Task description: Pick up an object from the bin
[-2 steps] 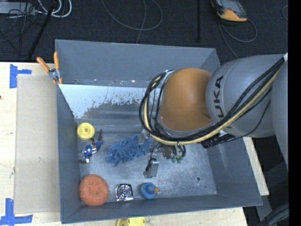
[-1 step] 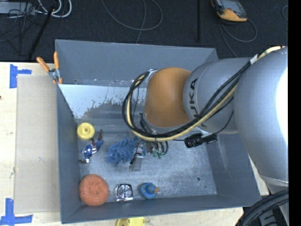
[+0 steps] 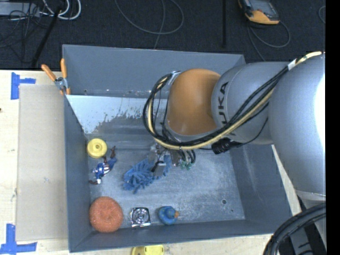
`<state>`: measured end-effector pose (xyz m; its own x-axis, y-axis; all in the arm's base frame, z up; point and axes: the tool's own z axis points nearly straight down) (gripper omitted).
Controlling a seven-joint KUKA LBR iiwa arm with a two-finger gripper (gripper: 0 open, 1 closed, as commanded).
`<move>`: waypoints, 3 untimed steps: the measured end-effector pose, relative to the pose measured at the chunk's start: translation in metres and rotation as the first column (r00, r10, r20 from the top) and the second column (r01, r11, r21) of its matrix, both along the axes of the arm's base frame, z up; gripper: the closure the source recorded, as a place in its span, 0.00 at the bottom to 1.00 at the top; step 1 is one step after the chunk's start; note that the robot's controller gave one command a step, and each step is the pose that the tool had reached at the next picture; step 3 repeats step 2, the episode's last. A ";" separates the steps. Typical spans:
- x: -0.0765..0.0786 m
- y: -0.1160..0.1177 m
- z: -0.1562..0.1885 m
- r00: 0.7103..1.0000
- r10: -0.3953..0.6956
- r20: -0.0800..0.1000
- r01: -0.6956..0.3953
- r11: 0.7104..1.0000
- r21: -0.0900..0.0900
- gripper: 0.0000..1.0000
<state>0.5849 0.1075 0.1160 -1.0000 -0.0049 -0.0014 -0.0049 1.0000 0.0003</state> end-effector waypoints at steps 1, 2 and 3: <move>0.000 0.000 0.000 1.000 0.000 0.000 0.000 1.000 0.000 1.00; 0.002 0.001 0.162 0.999 -0.038 0.003 0.038 0.999 0.001 1.00; 0.002 0.001 0.162 0.999 -0.038 0.003 0.038 0.999 0.001 1.00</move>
Offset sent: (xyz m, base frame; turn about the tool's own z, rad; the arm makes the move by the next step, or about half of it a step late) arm 0.0009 0.0011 0.1614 0.0399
